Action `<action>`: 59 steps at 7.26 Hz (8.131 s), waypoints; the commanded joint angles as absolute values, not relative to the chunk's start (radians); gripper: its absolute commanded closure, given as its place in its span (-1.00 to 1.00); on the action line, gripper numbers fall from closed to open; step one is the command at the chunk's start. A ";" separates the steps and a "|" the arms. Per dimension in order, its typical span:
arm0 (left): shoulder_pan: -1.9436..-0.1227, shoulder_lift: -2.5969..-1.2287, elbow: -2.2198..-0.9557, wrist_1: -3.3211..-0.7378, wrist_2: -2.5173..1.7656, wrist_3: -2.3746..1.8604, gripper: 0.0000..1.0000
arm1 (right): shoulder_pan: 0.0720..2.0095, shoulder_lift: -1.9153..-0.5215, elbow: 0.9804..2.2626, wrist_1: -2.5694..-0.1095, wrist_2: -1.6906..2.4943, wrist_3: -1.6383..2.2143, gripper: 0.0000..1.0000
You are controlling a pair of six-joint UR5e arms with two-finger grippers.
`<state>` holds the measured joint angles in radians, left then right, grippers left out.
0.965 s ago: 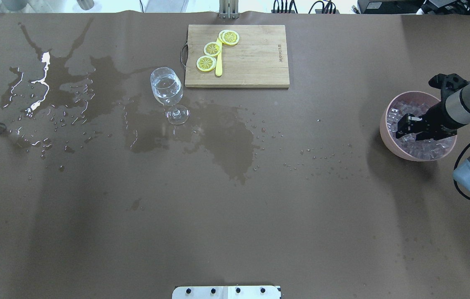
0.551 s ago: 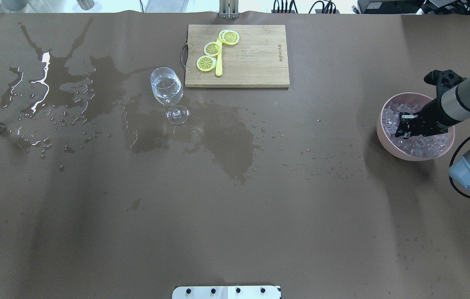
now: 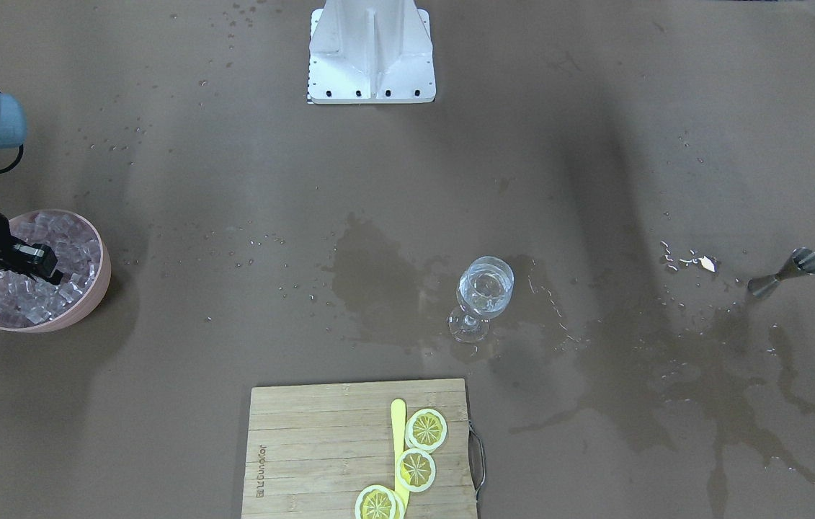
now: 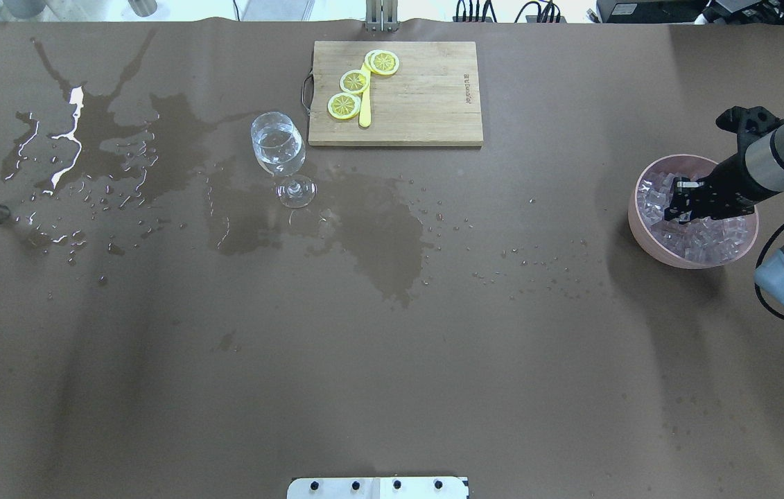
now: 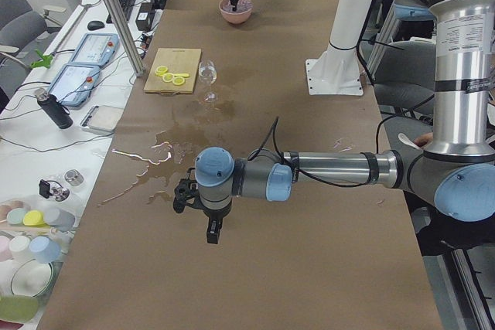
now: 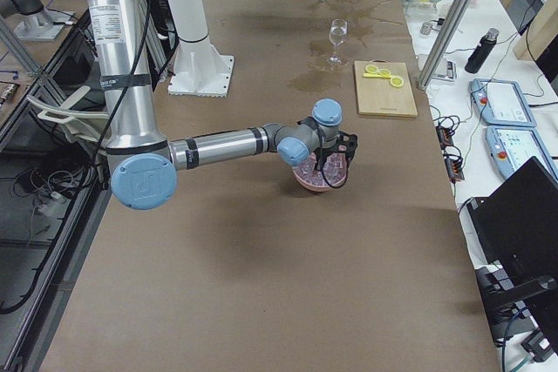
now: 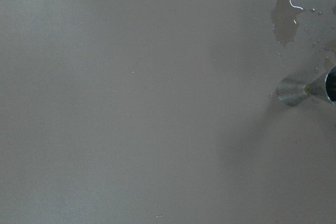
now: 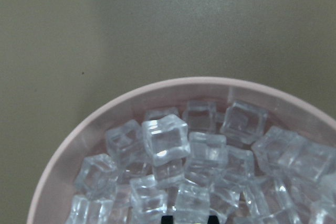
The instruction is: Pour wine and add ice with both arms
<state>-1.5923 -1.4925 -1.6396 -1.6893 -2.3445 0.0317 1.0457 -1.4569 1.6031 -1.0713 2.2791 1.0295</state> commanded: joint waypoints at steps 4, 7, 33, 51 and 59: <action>-1.592 -1.485 -1.623 -1.740 -2.345 0.031 -0.96 | 1.101 -1.428 1.644 -1.169 2.335 1.023 0.87; -1.592 -1.483 -1.620 -1.738 -2.345 0.031 -0.96 | 1.104 -1.430 1.646 -1.167 2.338 1.023 0.73; -1.595 -1.350 -1.531 -2.524 -2.341 -0.650 -0.96 | 1.057 -1.440 1.589 -1.147 2.272 0.997 -0.07; -1.174 -1.287 -1.697 -2.771 -1.849 -1.035 -0.96 | 1.060 -1.427 1.640 -1.152 2.295 1.011 0.76; -0.919 -1.298 -1.609 -2.839 -1.481 -1.121 -0.96 | 1.207 -1.342 1.692 -1.313 2.327 0.956 0.91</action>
